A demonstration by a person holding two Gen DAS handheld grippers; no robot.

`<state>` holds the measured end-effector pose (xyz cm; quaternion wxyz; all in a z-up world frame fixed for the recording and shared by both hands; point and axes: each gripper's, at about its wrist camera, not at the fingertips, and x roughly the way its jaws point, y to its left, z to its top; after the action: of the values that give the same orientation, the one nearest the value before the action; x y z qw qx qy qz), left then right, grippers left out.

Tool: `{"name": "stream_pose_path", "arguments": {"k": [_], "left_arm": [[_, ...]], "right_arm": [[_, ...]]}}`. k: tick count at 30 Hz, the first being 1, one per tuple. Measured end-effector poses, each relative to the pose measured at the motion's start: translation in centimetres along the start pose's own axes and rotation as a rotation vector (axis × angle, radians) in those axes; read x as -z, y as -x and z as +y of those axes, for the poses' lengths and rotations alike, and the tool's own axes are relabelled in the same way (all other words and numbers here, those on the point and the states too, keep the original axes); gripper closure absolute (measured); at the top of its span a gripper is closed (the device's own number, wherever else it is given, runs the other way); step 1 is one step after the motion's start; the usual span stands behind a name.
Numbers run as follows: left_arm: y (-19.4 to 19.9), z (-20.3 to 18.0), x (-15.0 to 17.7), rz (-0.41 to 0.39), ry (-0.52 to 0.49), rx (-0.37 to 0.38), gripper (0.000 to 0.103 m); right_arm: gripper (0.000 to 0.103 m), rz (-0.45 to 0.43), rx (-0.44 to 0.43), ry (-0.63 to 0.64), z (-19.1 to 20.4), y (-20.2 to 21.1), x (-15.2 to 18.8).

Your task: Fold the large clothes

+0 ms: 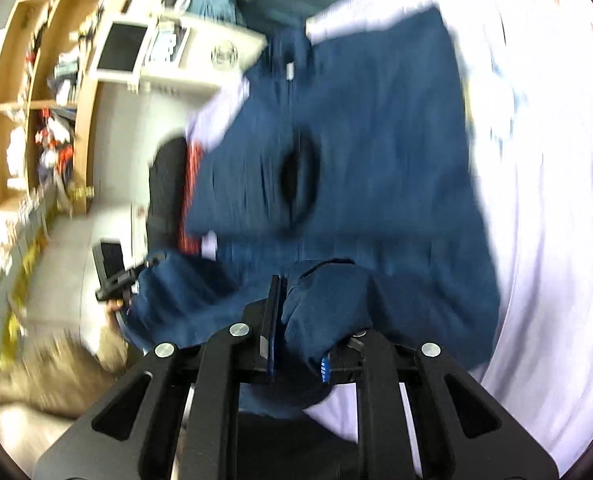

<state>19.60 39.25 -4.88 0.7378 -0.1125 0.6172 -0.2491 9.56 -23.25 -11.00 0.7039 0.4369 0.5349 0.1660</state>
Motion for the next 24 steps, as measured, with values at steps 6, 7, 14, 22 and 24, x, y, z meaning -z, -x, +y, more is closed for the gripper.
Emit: {"name": "stream_pose_path", "arguments": {"k": [6, 7, 14, 22, 24], "left_arm": [[-2.4, -0.3, -7.6, -0.06, 0.062, -0.021, 0.084], [-2.7, 0.3, -8.3, -0.056, 0.075, -0.028, 0.085], [-6.7, 1.0, -13.0, -0.001, 0.2, -0.055, 0.081], [-3.9, 4.4, -13.6, -0.007, 0.493, 0.368, 0.044], [-2.5, 3.9, -13.6, 0.003, 0.449, 0.343, 0.044]], "right_arm": [[0.087, -0.165, -0.073, -0.108, -0.8, 1.8, -8.5], [0.087, -0.174, -0.063, -0.124, -0.8, 1.5, -9.5], [0.087, -0.222, -0.062, -0.28, -3.9, 0.1, -12.8], [0.087, -0.27, -0.116, -0.487, -8.5, -1.6, -13.8], [0.087, -0.273, -0.113, -0.492, -8.9, -1.8, -14.3]]}}
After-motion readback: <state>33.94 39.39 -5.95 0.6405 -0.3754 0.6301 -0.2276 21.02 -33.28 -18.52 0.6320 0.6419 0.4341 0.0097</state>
